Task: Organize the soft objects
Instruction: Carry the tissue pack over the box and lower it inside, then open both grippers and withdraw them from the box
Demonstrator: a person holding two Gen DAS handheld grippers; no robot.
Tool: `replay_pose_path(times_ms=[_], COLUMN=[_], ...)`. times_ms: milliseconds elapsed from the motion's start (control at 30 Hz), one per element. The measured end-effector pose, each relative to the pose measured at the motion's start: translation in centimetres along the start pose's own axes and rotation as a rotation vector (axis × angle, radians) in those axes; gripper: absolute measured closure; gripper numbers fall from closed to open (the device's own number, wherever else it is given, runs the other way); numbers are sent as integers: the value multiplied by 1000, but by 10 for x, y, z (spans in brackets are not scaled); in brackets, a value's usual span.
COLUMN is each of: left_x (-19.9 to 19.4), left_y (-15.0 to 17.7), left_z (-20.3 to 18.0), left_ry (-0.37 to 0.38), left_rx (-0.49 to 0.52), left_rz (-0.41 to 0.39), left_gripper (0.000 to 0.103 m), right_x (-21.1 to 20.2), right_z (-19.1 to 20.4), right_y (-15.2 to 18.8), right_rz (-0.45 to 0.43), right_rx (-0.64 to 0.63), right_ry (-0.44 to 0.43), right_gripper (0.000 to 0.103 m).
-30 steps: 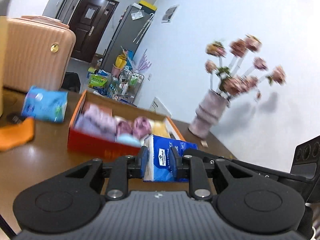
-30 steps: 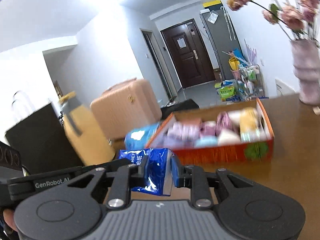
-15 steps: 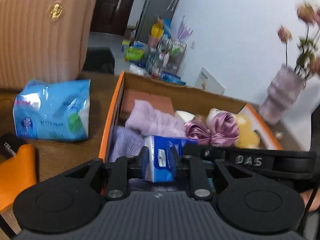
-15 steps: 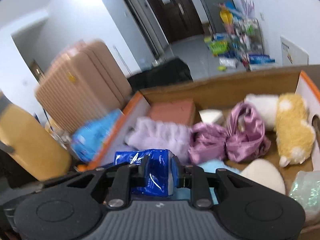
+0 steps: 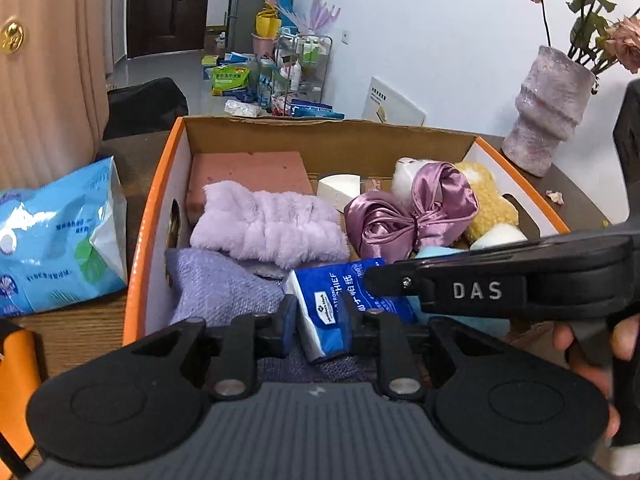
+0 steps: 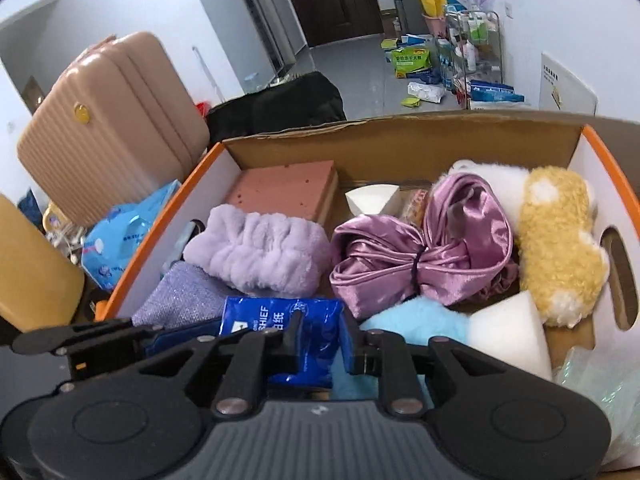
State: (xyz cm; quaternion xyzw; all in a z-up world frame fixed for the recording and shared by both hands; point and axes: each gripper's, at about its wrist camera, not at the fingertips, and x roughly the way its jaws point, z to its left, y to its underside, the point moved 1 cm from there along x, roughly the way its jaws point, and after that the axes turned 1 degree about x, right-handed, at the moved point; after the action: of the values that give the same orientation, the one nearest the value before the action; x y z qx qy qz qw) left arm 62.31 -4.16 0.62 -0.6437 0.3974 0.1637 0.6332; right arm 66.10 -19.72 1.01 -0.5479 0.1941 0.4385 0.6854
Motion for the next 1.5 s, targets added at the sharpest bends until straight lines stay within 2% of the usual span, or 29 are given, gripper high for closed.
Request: replay_pose_path(times_ms=[100,233,267,333,367,467,533,600,633,667,733,800,867,1100,1233,1400,1500], left_x=[-25,-74,-85,-108,-118,-141,-152,-164,-169,-174,-180,-182,-187,-220,-249,-299,-334], left_y=[-9,-20,-22,-22,-19,-9,2,20,28,39,59,73,85,116,144,201,246], left_z=[-2,-10,-13,-18,-21,-27,-32,-36,-38,-40,-46,-53,-57,-65,-70,-88,-98], left_ry=[-2,-43,-55,-70,-77,-100,-133,-147,-151,-167,-199,-210,-209,-193,-189,-228,-221], left_rx=[-7,20,30,42,42,45,42,17,11,7,19,33,32,32,18,32,20], left_rz=[-49,-117,-135,-170,-182,-214,-259,-346,-392,-448,-520,-535,-546,-575,-600,-592,-595], left_gripper=[75,75,72,64,60,57,54,29,23,17,15,12,11,8,8,5,4], right_x=[-30,-86,-102,-129,-141,-169,-185,-196,-200,-205,-214,-218,-222,-242,-259,-297,-320], right_z=[-2,-4,-6,-11,-12,-17,-20,-23,-23,-23,-24,-23,-22,-4,13,36,51], right_y=[-4,-7,-6,-1,5,23,38,58,68,79,102,119,133,161,193,263,312], right_rz=[-45,-119,-150,-180,-191,-223,-261,-336,-385,-441,-557,-628,-663,-677,-685,-700,-704], right_rx=[19,-8,-13,-18,-26,-48,-46,-48,-59,-70,-88,-94,-90,-89,-119,-168,-176], right_ry=[-19,29,42,83,106,164,187,203,215,227,241,250,253,250,255,282,275], right_gripper=[75,64,62,49,49,49,42,35,28,26,18,16,16,16,15,15,15])
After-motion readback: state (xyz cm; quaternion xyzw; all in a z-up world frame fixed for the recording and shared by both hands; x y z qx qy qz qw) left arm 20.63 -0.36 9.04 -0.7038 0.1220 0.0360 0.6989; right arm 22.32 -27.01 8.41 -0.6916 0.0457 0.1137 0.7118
